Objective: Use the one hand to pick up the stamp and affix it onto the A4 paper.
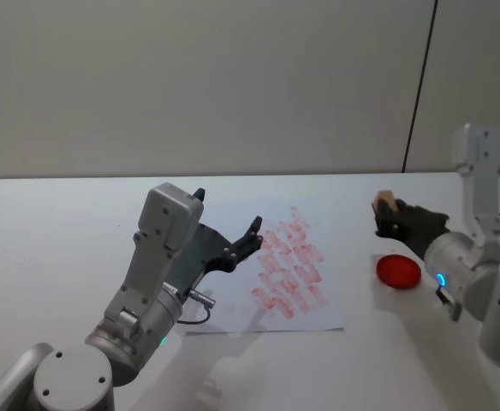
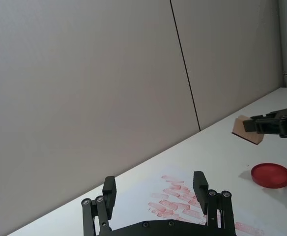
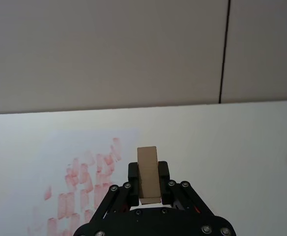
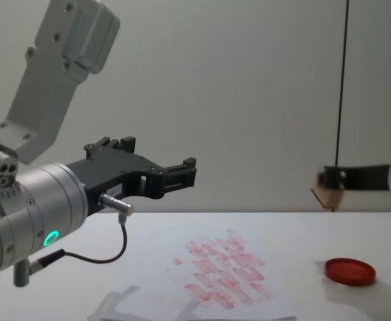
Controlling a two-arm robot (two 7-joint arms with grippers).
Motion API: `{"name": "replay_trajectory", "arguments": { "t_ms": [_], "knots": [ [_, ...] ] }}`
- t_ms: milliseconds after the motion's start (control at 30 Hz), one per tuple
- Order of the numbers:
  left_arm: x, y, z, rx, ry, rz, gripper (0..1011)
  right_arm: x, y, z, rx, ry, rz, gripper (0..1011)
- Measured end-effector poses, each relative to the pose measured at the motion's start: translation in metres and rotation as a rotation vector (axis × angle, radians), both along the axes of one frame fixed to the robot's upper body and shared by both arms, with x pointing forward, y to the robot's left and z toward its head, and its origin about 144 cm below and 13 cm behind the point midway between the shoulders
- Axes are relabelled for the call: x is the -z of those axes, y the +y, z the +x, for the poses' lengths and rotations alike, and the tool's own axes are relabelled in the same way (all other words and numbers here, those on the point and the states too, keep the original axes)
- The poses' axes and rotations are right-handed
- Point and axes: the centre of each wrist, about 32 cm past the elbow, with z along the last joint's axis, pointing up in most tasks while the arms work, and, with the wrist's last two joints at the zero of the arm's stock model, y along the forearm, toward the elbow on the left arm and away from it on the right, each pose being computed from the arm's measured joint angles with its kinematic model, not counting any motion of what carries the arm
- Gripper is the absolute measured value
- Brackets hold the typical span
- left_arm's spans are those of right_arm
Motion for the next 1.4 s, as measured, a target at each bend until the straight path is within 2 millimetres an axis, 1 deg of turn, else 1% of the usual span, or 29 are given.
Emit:
{"name": "replay_trajectory", "arguments": {
  "t_ms": [300,500,967,1400],
  "knots": [
    [0.0,0.0,0.0,0.0,0.0,0.0,993,-0.005,0.018,0.004,-0.089,-0.048,-0.015,224],
    [0.0,0.0,0.0,0.0,0.0,0.0,993,-0.003,0.033,0.015,-0.13,-0.03,-0.018,224],
    [0.0,0.0,0.0,0.0,0.0,0.0,993,0.009,0.066,0.046,-0.164,0.106,-0.026,224],
    [0.0,0.0,0.0,0.0,0.0,0.0,993,0.018,0.087,0.064,-0.13,0.191,-0.043,224]
  ]
}}
